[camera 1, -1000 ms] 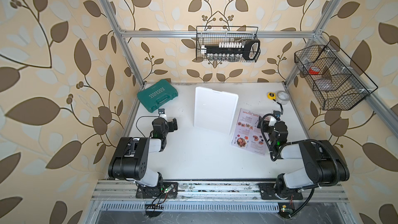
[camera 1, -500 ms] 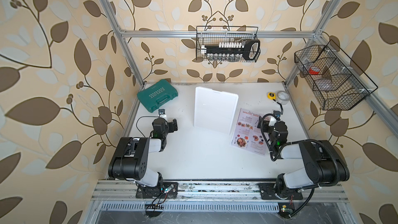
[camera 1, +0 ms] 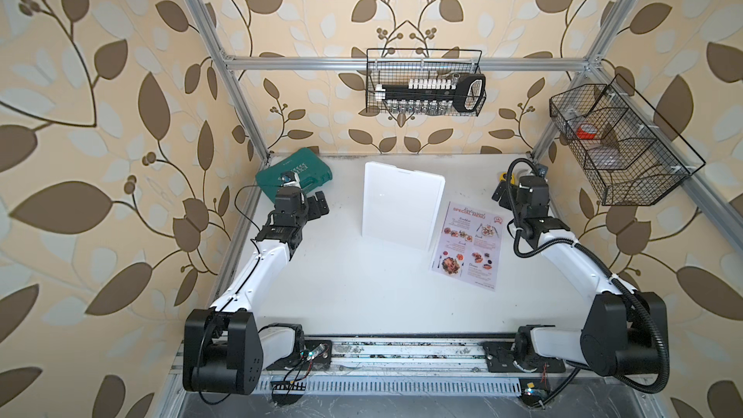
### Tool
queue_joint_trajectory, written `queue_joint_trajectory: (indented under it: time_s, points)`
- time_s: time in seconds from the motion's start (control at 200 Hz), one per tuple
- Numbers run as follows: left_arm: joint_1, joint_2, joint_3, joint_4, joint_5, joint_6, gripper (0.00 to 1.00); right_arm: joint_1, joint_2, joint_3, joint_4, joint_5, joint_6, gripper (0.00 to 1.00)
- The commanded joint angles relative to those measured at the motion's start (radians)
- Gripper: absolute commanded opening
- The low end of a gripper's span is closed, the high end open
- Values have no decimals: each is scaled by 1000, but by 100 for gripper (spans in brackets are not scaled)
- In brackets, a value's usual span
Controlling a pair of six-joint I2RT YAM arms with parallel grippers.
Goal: Insert the menus into the narrow rack
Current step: Pick up the menu from the center of the board.
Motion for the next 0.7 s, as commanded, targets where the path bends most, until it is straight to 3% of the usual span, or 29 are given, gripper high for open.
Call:
queue_joint_trajectory:
  time_s: [0.0,0.075,0.245,0.44,0.695]
  points:
    - [-74,-55,-21,-231,170,-156,99,-9,-14,-15,-383,-100,162,99]
    - [-158,-99,-59,-241,206,-214,99,-25,-26,-69,-418,-208,190,99]
    - [-316,-191,-105,-255,173,-297,99,-85,-110,-227,-379,-381,204,95]
    - [-393,-141,-105,-245,226,-317,99,-173,-173,-343,-236,-493,187,86]
    - [-418,-53,-66,-196,198,-333,99,-302,-2,-317,-73,-659,121,74]
